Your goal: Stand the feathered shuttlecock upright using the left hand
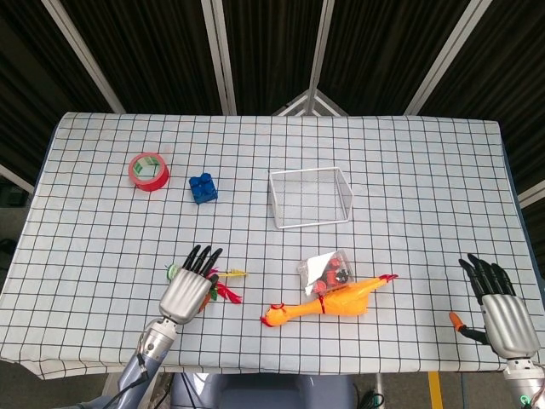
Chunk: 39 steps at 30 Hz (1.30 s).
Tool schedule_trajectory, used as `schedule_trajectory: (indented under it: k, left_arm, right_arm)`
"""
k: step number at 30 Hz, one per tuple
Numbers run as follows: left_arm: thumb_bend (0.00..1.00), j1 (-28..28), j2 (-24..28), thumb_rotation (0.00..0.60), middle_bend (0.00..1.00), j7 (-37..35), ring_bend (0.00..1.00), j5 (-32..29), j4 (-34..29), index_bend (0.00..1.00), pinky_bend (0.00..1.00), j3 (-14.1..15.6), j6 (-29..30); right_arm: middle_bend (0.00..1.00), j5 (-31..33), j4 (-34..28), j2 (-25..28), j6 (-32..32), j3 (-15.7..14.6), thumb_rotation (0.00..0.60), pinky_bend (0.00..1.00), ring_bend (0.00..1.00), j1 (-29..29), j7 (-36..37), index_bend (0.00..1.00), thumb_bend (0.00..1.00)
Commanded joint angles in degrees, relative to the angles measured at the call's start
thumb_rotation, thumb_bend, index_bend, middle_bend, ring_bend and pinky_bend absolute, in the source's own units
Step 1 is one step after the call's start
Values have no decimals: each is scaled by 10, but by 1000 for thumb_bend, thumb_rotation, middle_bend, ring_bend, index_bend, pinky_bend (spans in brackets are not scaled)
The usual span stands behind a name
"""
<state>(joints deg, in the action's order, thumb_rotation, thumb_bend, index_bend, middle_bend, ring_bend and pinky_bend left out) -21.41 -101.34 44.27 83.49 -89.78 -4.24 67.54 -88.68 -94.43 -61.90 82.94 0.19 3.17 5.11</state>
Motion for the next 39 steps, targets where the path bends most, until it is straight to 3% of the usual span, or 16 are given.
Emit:
schedule_trajectory:
  k: [1,11,29,39]
  left_arm:
    - [552,-2,-2,600,60,-1,0,-4,3,581,0,0,2]
    - [617,-6,0,600,74,-4,0,-11,4,635,0,6,10]
    - [619,-12,85,600,73,-53,0,11,-112,635,0,-35,70]
    - [609,-7,104,600,71,-74,0,-7,-97,635,0,-28,72]
  right_arm:
    - [0,0,0,0,0,0,600,0,0,0,0,0,339]
    - [0,0,1,1,0,0,600,0,0,0,2,0,339]
    - [0,1,0,0,0,0,600,0,0,-1,-1,0,339]
    - [0,2,-1,0,-1,0,600,0,0,-1,-4,0,339]
